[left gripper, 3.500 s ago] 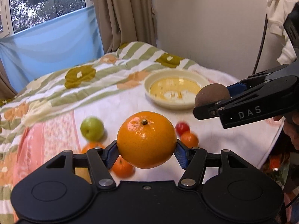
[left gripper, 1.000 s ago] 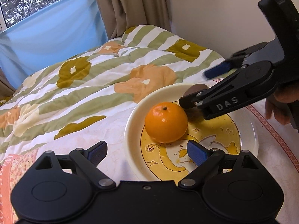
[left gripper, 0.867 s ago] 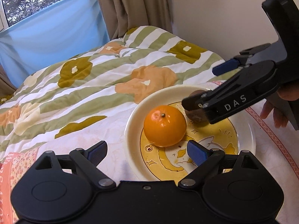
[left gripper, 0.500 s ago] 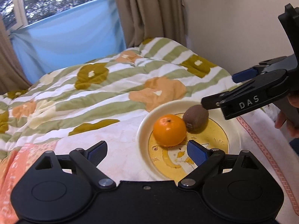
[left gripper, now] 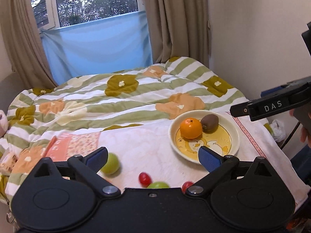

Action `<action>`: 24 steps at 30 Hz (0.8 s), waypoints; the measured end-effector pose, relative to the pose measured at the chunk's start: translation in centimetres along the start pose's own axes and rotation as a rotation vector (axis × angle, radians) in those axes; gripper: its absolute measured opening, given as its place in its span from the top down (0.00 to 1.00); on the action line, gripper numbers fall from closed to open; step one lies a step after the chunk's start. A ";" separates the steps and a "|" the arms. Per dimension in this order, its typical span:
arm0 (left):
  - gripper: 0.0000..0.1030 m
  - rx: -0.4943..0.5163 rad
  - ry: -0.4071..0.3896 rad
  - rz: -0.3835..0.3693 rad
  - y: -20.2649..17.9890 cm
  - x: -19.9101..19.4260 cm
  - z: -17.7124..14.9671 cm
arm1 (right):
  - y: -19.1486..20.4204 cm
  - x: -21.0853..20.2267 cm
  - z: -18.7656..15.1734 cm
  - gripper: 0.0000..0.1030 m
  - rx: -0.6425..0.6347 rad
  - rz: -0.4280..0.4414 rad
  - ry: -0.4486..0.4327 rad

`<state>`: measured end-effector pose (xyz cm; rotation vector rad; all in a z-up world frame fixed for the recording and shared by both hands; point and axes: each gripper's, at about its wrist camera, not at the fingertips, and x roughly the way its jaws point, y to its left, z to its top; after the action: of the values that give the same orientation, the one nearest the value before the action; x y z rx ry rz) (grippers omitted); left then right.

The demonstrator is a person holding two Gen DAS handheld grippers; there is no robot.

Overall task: Organize fruits
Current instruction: 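Open the left tool releasing the orange while the right tool releases the kiwi into the bowl, then move both tools back toward the remaining fruits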

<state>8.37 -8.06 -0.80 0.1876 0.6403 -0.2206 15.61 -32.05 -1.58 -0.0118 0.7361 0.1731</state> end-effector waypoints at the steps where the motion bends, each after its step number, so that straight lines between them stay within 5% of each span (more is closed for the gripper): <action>1: 0.02 -0.005 -0.003 0.002 0.6 -0.7 -0.3 | 0.7 -0.7 -0.2 0.00 0.007 -0.001 0.002; 11: 0.02 -0.014 0.005 0.022 7.6 -3.3 -3.4 | 10.0 -3.6 -2.3 0.00 0.058 -0.002 0.021; 24: 0.02 0.069 0.029 -0.026 15.3 -1.5 -8.1 | 19.5 -1.3 -5.2 0.00 0.088 -0.019 0.011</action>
<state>6.57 8.81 -4.65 0.2489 0.6647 -0.2653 8.02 -13.45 -3.60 0.0644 0.7535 0.1218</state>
